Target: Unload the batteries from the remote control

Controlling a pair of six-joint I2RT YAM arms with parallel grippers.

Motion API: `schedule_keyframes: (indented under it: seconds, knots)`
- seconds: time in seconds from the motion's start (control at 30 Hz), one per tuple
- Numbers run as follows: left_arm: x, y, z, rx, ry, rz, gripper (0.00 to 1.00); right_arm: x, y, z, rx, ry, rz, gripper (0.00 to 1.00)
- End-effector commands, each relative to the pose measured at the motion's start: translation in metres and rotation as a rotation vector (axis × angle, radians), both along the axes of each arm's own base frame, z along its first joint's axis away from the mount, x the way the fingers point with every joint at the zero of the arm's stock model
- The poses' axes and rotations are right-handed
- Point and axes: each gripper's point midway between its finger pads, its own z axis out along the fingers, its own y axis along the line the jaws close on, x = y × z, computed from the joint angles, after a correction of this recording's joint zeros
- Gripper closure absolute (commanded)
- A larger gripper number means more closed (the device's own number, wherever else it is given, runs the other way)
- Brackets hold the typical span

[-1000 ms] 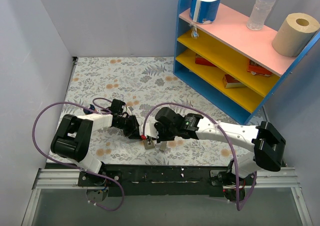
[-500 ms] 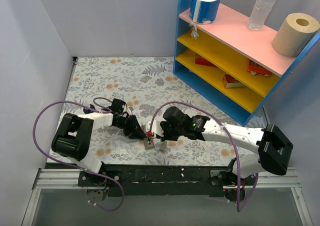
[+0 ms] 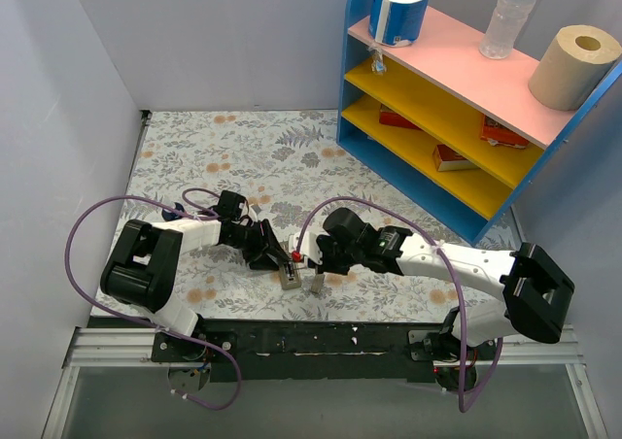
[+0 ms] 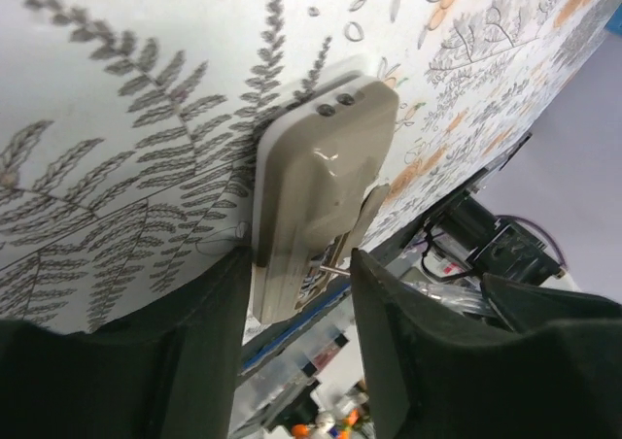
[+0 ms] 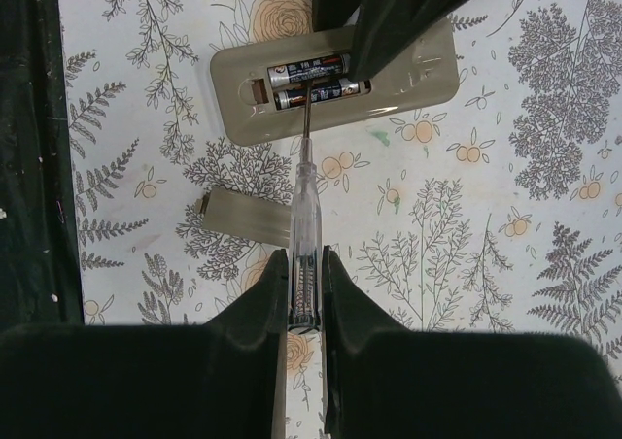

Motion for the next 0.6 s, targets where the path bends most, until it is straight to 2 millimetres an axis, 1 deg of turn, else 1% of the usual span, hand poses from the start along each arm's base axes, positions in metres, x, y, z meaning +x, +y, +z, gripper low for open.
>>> schedule_keyframes:
  seconds: [0.0, 0.07, 0.13, 0.17, 0.23, 0.33, 0.43, 0.57]
  knots:
    - [0.021, -0.011, 0.014, -0.040, -0.093, -0.003, 0.49, -0.008, -0.015, -0.015, -0.041, 0.049, -0.019, 0.99]
    - [0.024, -0.009, 0.016, -0.031, -0.118, 0.002, 0.45, -0.007, -0.015, -0.015, -0.025, 0.050, -0.025, 0.99]
    - [0.026, -0.008, 0.015, -0.015, -0.123, 0.006, 0.45, -0.007, -0.019, -0.020, -0.027, 0.058, -0.036, 0.99]
    - [0.030, -0.007, 0.016, -0.003, -0.134, 0.013, 0.47, -0.007, -0.020, -0.021, -0.028, 0.060, -0.040, 0.99]
    - [0.030, -0.006, 0.011, 0.008, -0.117, 0.018, 0.56, -0.007, -0.019, -0.021, -0.022, 0.063, -0.043, 0.99]
    - [0.031, -0.006, 0.005, 0.019, -0.093, 0.024, 0.67, -0.007, -0.020, -0.022, -0.020, 0.068, -0.047, 0.99]
    - [0.030, -0.005, -0.001, 0.031, -0.079, 0.025, 0.73, -0.006, -0.020, -0.023, -0.020, 0.071, -0.050, 0.99]
    - [0.030, -0.005, -0.004, 0.037, -0.077, 0.023, 0.77, -0.006, -0.023, -0.025, -0.016, 0.073, -0.053, 0.99]
